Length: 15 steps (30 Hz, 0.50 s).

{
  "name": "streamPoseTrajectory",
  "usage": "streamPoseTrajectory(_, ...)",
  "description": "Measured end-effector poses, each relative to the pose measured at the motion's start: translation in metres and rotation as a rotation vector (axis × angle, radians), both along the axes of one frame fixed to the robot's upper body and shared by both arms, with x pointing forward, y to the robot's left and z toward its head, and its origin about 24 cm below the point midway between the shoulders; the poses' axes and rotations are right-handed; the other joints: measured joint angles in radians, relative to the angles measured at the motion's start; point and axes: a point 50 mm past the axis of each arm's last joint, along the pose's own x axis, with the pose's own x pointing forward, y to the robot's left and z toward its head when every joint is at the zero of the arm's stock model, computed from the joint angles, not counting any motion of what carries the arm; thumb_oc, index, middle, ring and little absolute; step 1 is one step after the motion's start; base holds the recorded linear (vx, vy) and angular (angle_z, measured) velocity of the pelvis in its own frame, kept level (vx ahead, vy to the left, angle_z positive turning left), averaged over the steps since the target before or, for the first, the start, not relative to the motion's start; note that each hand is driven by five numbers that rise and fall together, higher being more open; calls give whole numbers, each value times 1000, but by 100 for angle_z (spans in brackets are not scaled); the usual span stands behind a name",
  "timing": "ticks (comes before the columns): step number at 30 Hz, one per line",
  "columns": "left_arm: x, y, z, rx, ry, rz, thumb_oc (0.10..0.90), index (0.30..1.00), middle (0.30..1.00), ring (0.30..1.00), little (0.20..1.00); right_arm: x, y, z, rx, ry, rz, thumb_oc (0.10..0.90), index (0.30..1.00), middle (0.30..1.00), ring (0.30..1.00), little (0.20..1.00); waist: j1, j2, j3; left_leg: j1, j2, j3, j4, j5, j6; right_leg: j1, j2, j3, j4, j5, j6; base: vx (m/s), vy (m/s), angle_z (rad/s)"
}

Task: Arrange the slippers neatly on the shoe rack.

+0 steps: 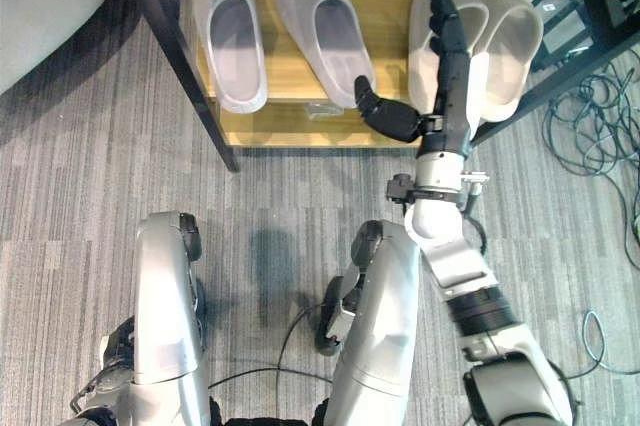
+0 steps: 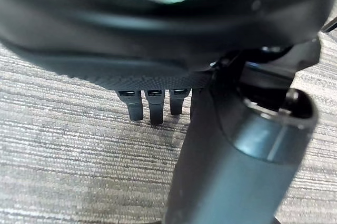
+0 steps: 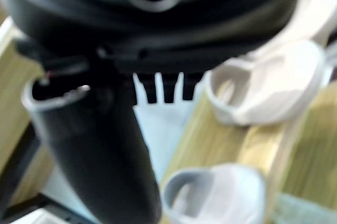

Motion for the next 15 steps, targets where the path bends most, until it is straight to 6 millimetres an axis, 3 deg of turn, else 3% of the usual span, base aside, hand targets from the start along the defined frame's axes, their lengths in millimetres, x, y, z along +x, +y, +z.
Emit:
streamPoseTrajectory(7, 0, 0, 0, 5, -1, 5, 800, 900, 900, 900, 900, 3, 19, -20, 10, 87, 87, 800, 900, 900, 900, 900, 2, 0, 0, 1, -2, 1, 2, 0, 0, 0, 0, 3, 2, -1, 2, 0, 0, 0)
streamPoseTrajectory(9, 0, 0, 0, 6, -3, 6, 800, 900, 900, 900, 900, 8, 17, -32, 40, 136, 70, 800, 900, 900, 900, 900, 3, 0, 0, 2, -2, 1, 3, 0, 0, 2, 0, 4, 3, -1, 2, 0, 0, 0)
streamPoseTrajectory(15, 0, -1, 0, 5, -2, 7, 800, 900, 900, 900, 900, 11, 10, -40, 50, 173, 38, 800, 900, 900, 900, 900, 2, 0, 0, 3, -4, 1, 4, 0, 0, 2, 0, 6, 7, -1, 2, 0, 0, 0)
